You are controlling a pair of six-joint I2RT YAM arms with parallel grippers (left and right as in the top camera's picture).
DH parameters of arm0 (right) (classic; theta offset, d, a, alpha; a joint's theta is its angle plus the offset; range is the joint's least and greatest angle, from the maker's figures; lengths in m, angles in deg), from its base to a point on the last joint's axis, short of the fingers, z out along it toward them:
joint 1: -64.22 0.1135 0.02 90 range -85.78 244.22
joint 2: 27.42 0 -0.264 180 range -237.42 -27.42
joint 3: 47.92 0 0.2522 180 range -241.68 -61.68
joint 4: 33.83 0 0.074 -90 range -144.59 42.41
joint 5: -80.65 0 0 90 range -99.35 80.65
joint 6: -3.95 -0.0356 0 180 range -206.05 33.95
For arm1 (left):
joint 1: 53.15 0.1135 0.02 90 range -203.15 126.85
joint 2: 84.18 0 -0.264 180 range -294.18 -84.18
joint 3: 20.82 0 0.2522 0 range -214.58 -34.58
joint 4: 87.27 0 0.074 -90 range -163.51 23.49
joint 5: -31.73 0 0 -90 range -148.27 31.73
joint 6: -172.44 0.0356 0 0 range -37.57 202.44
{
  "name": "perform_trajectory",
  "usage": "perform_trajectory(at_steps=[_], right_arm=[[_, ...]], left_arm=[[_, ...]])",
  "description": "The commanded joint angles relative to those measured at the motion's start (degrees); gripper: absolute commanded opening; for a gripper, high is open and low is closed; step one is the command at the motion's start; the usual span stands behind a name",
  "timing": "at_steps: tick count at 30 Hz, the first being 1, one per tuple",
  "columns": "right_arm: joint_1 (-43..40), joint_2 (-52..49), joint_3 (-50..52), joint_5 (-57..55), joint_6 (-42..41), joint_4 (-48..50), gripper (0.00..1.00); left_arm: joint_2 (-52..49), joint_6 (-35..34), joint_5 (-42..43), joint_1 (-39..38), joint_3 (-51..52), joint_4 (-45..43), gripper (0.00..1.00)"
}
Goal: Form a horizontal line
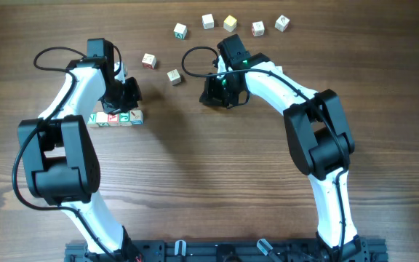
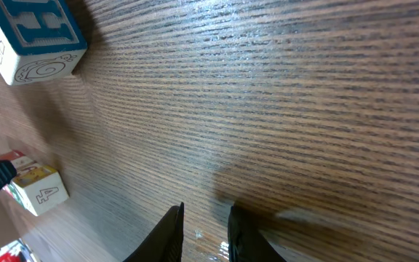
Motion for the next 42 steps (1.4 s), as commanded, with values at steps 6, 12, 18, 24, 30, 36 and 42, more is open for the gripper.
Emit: perform_trajectory(at_steps=[6, 12, 18, 24, 30, 36, 42], right_arm=[[-0.3, -4.0, 2.5, -9.8, 0.8, -1.6, 0.23], [-0.3, -4.0, 2.5, -9.8, 0.8, -1.6, 0.23], [-0.3, -4.0, 2.5, -9.8, 0.8, -1.6, 0.23], [-0.3, -4.0, 2.5, -9.8, 0.9, -1.6, 0.23], [-0.3, -4.0, 2.5, -9.8, 0.9, -1.6, 0.23], [-0.3, -4.0, 2.5, -9.8, 0.9, -1.6, 0.23], [-0.3, -4.0, 2.5, -9.8, 0.9, -1.6, 0.23]], left_arm=[[-0.4, -0.7, 0.9, 0.3, -0.2, 0.6, 0.04], [-0.4, -0.7, 0.9, 0.3, -0.2, 1.0, 0.04], [-0.4, -0.7, 0.9, 0.3, -0.2, 1.4, 0.04], [-0.4, -0.7, 0.9, 0.3, -0.2, 1.5, 0.04], [-0.4, -0.7, 0.9, 0.3, -0.2, 1.9, 0.04], [-0.4, -0.7, 0.7, 0.3, -0.2, 1.6, 0.04], [-0.4, -3.0, 0.0, 0.3, -0.2, -2.2, 0.04]])
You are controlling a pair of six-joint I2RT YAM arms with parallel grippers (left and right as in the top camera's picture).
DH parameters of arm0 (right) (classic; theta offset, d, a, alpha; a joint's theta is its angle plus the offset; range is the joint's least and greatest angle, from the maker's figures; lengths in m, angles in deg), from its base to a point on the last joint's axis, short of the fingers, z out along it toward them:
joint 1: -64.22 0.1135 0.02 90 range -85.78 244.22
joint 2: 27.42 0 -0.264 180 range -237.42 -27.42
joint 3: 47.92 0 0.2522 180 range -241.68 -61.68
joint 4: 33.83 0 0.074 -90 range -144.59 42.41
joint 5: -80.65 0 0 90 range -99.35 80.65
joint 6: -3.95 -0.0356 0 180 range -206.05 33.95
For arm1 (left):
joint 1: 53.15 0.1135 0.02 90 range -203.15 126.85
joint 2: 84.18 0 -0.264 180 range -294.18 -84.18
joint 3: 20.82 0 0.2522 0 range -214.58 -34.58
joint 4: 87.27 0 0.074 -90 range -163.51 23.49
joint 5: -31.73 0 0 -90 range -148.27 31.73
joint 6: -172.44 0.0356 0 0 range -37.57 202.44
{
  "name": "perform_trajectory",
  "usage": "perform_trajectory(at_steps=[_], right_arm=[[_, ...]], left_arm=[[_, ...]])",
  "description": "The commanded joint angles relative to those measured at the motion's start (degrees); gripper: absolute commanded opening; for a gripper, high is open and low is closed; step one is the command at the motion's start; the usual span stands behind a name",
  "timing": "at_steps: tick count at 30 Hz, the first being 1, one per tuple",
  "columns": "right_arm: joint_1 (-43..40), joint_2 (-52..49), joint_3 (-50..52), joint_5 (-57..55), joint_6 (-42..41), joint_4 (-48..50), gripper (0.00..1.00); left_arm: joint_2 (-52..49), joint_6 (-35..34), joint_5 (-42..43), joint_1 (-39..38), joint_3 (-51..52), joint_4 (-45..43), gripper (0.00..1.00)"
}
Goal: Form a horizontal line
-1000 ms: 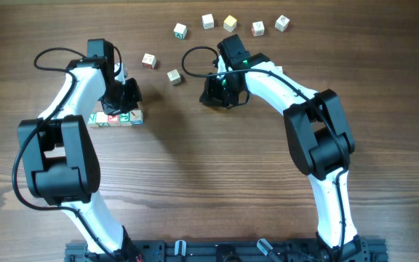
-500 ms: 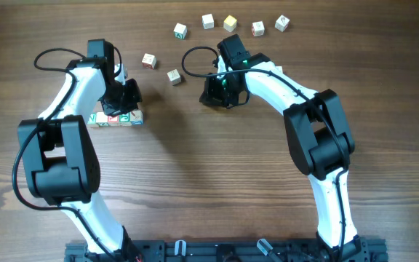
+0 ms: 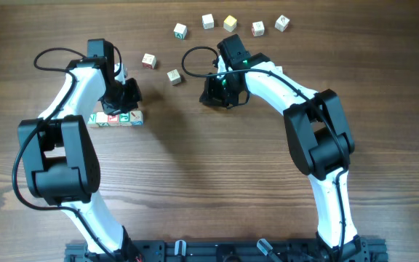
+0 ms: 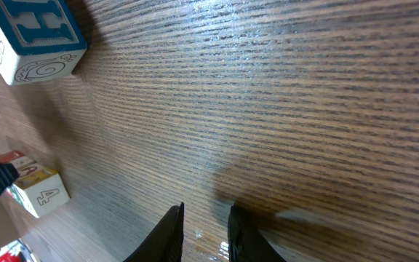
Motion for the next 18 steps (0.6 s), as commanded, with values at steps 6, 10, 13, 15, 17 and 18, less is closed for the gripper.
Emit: perform_trajectory(at_steps=[6, 10, 13, 15, 17, 18], right_arm=[[-0.3, -4.0, 2.5, -9.8, 0.8, -1.6, 0.23], [-0.3, -4.0, 2.5, -9.8, 0.8, -1.6, 0.23], [-0.3, -4.0, 2.5, -9.8, 0.8, -1.6, 0.23], [-0.3, -4.0, 2.5, -9.8, 0.8, -1.6, 0.23], [-0.3, -4.0, 2.5, -9.8, 0.8, -1.6, 0.23], [-0.3, -4.0, 2.5, -9.8, 0.8, -1.6, 0.23]], left_arm=[[-0.4, -3.5, 7.0, 0.2, -0.2, -4.5, 0.04], [-0.4, -3.4, 7.3, 0.2, -0.2, -1.4, 0.04], [-0.4, -3.0, 7.3, 0.2, -0.2, 0.4, 0.04], [-0.4, -2.6, 7.4, 0.2, -0.2, 1.0, 0.04], [-0.4, -1.7, 8.1, 0.2, -0.2, 1.2, 0.04], [-0.4, -1.7, 8.1, 0.2, -0.2, 1.2, 0.04]])
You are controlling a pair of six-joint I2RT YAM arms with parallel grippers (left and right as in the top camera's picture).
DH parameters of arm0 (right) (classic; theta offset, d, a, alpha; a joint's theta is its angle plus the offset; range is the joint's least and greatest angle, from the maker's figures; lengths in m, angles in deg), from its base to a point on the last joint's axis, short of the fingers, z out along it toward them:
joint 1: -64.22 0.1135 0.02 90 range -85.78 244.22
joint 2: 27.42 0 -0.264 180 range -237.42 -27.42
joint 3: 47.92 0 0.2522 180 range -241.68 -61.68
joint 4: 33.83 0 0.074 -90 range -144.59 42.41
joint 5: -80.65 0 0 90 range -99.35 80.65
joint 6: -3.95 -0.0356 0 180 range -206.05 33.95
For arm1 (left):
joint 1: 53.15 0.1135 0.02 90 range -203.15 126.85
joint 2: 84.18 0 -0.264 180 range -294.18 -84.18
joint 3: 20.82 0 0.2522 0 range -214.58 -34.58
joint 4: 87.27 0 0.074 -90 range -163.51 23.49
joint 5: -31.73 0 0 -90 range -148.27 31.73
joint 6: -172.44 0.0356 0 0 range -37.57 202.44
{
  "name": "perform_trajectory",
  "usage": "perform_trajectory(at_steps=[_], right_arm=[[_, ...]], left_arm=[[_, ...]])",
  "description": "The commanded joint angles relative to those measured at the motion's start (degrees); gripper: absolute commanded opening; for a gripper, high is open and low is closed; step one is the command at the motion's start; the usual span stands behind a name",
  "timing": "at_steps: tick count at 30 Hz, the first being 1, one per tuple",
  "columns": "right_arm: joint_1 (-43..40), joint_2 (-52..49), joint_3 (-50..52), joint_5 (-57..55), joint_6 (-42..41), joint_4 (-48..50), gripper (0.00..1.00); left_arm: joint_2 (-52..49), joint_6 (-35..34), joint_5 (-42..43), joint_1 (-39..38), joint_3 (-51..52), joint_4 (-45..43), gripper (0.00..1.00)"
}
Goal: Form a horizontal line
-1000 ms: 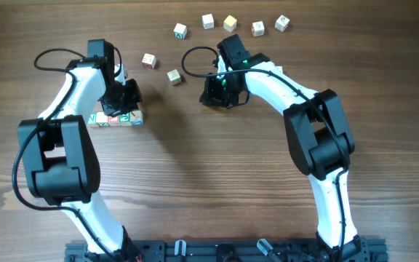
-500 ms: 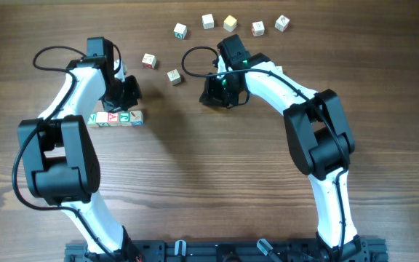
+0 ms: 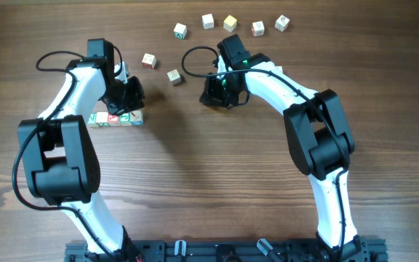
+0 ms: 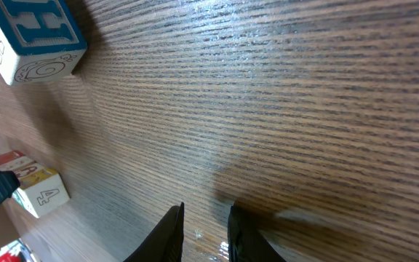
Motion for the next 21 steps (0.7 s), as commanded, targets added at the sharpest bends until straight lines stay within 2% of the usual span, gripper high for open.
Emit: perform_trajectory(at_steps=[1, 5, 10, 17, 21], right_arm=[[-0.3, -4.0, 2.5, -9.8, 0.8, -1.6, 0.23], [-0.3, -4.0, 2.5, -9.8, 0.8, -1.6, 0.23], [-0.3, -4.0, 2.5, -9.8, 0.8, -1.6, 0.23], [-0.3, -4.0, 2.5, -9.9, 0.8, -1.6, 0.23], [-0.3, -4.0, 2.5, -9.8, 0.8, -1.6, 0.23]], left_arm=[[-0.4, 0.8, 1.7, 0.2, -0.2, 0.3, 0.04], [-0.4, 1.0, 2.1, 0.2, -0.2, -0.1, 0.04], [-0.4, 3.8, 9.1, 0.2, -0.2, -1.4, 0.04], [-0.5, 5.6, 9.4, -0.2, -0.2, 0.5, 0.04], [-0.5, 10.5, 10.0, -1.4, -0.2, 3.8, 0.04]])
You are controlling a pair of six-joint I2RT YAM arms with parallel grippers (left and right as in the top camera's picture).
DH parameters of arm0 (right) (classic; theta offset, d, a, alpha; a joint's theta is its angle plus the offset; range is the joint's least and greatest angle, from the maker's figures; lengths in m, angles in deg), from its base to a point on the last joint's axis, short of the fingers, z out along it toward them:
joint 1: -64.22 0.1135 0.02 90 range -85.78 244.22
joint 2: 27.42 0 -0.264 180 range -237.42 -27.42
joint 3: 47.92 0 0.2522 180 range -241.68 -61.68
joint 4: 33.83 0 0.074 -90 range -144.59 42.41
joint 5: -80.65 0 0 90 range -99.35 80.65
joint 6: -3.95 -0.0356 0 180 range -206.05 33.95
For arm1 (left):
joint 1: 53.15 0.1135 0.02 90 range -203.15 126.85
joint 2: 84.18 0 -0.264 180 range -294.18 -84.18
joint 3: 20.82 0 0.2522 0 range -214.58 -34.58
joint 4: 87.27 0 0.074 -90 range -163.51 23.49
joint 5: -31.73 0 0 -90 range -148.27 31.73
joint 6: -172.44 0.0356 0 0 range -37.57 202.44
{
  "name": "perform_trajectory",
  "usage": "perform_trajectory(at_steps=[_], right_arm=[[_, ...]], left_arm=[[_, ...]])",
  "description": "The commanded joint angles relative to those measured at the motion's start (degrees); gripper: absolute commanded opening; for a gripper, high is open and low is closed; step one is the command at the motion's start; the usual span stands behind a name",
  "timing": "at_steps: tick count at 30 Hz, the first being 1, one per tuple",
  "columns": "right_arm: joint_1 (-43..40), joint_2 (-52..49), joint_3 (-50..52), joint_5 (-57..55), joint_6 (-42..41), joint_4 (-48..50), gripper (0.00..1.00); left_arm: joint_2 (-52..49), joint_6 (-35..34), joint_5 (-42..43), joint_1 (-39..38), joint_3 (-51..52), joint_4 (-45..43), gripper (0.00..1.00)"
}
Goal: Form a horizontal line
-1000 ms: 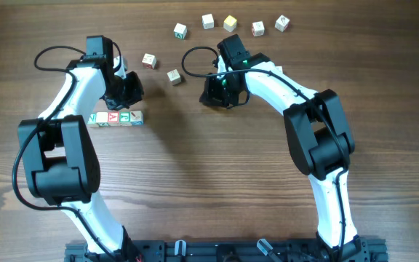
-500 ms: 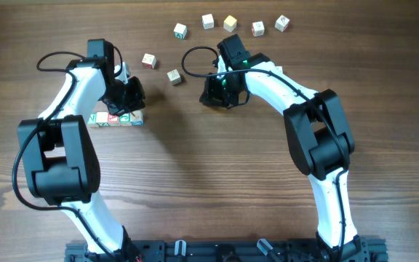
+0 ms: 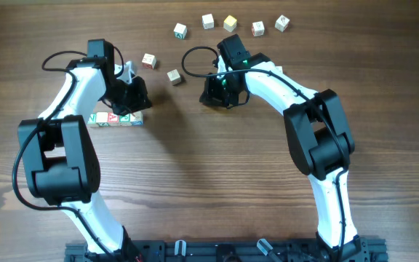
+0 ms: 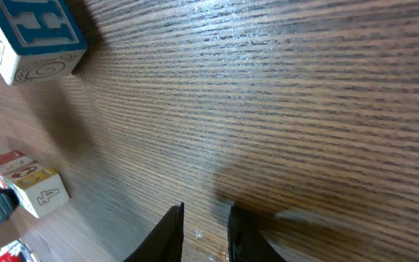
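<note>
A short row of lettered blocks (image 3: 115,118) lies left to right on the wooden table (image 3: 209,182). My left gripper (image 3: 132,94) hangs just behind the row's right end; its jaws are a dark mass from overhead. The right wrist view shows that end of the row (image 4: 38,191), with a dark tip of the left gripper beside it. My right gripper (image 4: 204,236) rests low on the table at mid-back (image 3: 217,91), its fingers a narrow gap apart with nothing between them.
Two loose blocks lie between the arms: one (image 3: 148,60) further back, one with a blue H (image 3: 174,76) (image 4: 31,36). Several more (image 3: 230,23) curve along the far edge. Cables loop off both arms.
My left gripper has shifted slightly right. In the right wrist view its dark tip sits lower, and the row's end blocks it had covered now show fully. The right arm has not moved.
Throughout, the row lay at the left and my left gripper hovered at its right end, its tip overlapping the end blocks. It edged right step by step and now stands off them. My right gripper stayed put on the table.
</note>
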Motion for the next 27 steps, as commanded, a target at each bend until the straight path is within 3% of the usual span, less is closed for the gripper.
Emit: perform_trajectory(at_steps=[1, 12, 27], right_arm=[[-0.3, -4.0, 2.5, -9.8, 0.8, -1.6, 0.23], [-0.3, -4.0, 2.5, -9.8, 0.8, -1.6, 0.23], [-0.3, -4.0, 2.5, -9.8, 0.8, -1.6, 0.23]], left_arm=[[-0.5, 6.2, 1.7, -1.3, -0.2, 2.7, 0.04], [-0.8, 6.1, -12.7, -1.8, -0.2, 5.0, 0.04], [-0.8, 6.1, -12.8, -1.8, -0.2, 5.7, 0.04]])
